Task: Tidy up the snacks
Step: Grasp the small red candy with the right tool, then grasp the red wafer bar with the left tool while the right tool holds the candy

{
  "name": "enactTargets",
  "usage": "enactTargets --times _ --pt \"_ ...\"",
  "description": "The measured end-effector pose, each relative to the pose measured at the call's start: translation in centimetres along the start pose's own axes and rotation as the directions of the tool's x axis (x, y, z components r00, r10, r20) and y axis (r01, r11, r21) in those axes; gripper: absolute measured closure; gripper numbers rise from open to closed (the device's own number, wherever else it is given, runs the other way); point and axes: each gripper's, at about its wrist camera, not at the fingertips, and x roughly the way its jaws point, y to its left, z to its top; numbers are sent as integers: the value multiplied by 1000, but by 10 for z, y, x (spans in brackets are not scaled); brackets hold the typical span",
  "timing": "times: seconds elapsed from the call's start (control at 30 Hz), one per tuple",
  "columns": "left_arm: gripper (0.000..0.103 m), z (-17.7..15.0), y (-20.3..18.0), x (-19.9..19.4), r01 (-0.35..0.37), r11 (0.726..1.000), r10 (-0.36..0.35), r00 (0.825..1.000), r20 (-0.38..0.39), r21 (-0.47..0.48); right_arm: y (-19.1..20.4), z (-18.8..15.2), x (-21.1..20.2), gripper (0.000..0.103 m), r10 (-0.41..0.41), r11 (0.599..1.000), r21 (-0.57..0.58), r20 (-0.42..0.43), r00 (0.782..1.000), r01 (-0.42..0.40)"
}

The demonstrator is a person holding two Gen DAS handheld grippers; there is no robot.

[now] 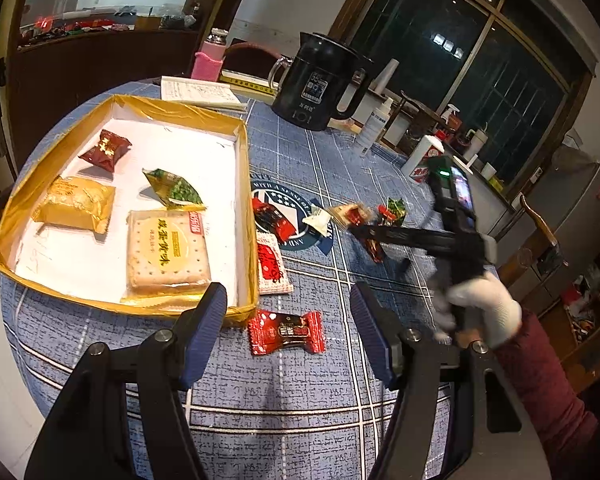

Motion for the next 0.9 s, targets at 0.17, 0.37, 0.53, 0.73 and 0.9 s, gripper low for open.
enactTargets --times 0.17,0.37,0.53,0.73,0.9 --pt "40 -3 -5 5 16 1000 -16 1000 -16 6 -60 -18 -51 60 110 969 200 165 980 -142" --pt "40 -6 -15 13 34 999 -33 998 -49 17 -94 -27 -45 52 10 962 267 178 984 -58" --pt "40 -8 -23 12 25 999 -23 998 -55 34 -86 -19 -26 52 47 945 309 188 981 -104" --pt "40 -9 -27 11 21 999 -18 998 -57 46 -69 -4 1 52 4 949 311 158 987 -53" --pt "40 -7 -29 15 27 999 -24 997 -70 44 -62 -7 -1 81 -32 956 294 168 985 -19"
